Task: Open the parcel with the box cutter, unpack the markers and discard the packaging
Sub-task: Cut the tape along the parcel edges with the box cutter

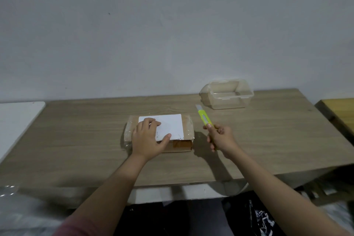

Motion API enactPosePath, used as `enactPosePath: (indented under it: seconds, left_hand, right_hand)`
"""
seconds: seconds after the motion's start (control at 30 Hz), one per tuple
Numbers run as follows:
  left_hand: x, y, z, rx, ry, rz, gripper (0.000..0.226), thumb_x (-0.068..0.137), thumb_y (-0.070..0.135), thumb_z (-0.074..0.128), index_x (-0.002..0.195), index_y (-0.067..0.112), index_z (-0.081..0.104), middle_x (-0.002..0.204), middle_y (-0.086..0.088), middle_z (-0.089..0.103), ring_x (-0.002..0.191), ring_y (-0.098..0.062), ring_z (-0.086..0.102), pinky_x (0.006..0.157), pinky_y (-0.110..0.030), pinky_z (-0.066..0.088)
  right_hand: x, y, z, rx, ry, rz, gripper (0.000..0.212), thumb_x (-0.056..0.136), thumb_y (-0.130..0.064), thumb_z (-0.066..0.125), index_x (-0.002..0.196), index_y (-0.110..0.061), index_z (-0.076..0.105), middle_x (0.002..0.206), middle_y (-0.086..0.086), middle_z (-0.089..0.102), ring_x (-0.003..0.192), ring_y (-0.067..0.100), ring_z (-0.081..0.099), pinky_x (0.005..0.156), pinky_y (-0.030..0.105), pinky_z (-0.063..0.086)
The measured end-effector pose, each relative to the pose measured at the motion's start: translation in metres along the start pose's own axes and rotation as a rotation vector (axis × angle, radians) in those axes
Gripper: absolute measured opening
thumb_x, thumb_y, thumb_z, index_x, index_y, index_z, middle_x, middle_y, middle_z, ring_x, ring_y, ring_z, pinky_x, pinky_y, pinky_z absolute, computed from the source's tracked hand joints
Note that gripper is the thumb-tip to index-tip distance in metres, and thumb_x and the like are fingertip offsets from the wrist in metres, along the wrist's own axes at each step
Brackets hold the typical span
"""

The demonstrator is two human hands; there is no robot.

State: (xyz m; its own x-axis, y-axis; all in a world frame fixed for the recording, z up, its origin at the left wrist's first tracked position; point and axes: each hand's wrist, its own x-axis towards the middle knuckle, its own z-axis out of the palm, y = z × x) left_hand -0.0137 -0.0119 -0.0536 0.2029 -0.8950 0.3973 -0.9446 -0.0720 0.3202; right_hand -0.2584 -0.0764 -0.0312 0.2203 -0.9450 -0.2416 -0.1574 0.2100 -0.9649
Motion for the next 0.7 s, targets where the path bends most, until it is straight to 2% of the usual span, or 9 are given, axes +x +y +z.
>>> enactPosePath:
  seconds: [0.1,0.2,0.3,0.37,0.47,0.57,0.7]
  left_hand:
    - [0.000,-0.002,0.000,-0.006,-0.020,0.001,0.058,0.074,0.066,0.047,0.108,0.021,0.061,0.112,0.003,0.055,0.100,-0.019,0.053,0.078,-0.032,0.046]
    - [0.001,-0.002,-0.001,0.000,-0.024,0.010,0.058,0.074,0.066,0.046,0.108,0.021,0.061,0.112,0.003,0.055,0.099,-0.019,0.053,0.078,-0.032,0.045]
    - [0.002,-0.002,-0.002,-0.009,-0.041,0.016,0.058,0.075,0.065,0.045,0.109,0.021,0.060,0.113,0.003,0.055,0.100,-0.020,0.053,0.079,-0.033,0.045]
    - [0.001,-0.004,-0.003,-0.006,-0.053,0.039,0.059,0.077,0.064,0.043,0.115,0.022,0.059,0.119,0.003,0.055,0.108,-0.021,0.053,0.085,-0.035,0.045]
    - [-0.002,-0.007,-0.002,0.044,-0.091,0.098,0.059,0.083,0.062,0.037,0.131,0.033,0.052,0.135,0.001,0.051,0.123,-0.022,0.047,0.098,-0.040,0.039]
    - [-0.002,-0.007,-0.001,0.095,-0.112,0.126,0.056,0.086,0.060,0.033,0.135,0.039,0.048,0.140,-0.002,0.050,0.126,-0.025,0.047,0.101,-0.043,0.036]
    - [-0.001,-0.007,0.000,0.119,-0.156,0.123,0.055,0.088,0.060,0.030,0.136,0.039,0.046,0.143,-0.003,0.047,0.128,-0.027,0.045,0.102,-0.045,0.035]
  right_hand:
    - [-0.008,0.004,0.004,-0.022,0.032,0.038,0.023,0.096,-0.027,0.051,0.090,-0.007,0.060,0.045,0.003,0.056,0.029,0.015,0.048,0.034,0.020,0.039]
    - [-0.010,0.004,0.007,0.005,0.059,0.072,0.024,0.096,-0.026,0.052,0.089,-0.005,0.058,0.061,0.012,0.065,0.035,0.016,0.056,0.039,0.023,0.045]
    - [-0.009,0.000,0.000,-0.089,0.075,0.044,0.014,0.096,-0.021,0.051,0.092,-0.009,0.058,0.077,0.013,0.069,0.034,0.011,0.052,0.040,0.023,0.044]
    - [-0.007,-0.004,-0.008,-0.184,0.040,0.024,0.011,0.097,-0.016,0.050,0.105,-0.019,0.056,0.074,0.013,0.069,0.032,0.011,0.046,0.036,0.021,0.039]
    - [-0.004,-0.012,-0.016,-0.261,-0.031,0.030,0.031,0.096,-0.015,0.051,0.125,-0.025,0.054,0.067,0.009,0.067,0.035,0.014,0.044,0.035,0.021,0.037]
    - [-0.002,-0.019,-0.019,-0.295,-0.072,0.025,0.036,0.096,-0.014,0.049,0.130,-0.025,0.054,0.063,0.008,0.063,0.043,0.018,0.043,0.036,0.020,0.036]
    - [0.001,-0.022,-0.019,-0.312,-0.112,0.014,0.038,0.097,-0.013,0.048,0.133,-0.023,0.053,0.060,0.006,0.059,0.040,0.013,0.044,0.036,0.020,0.036]
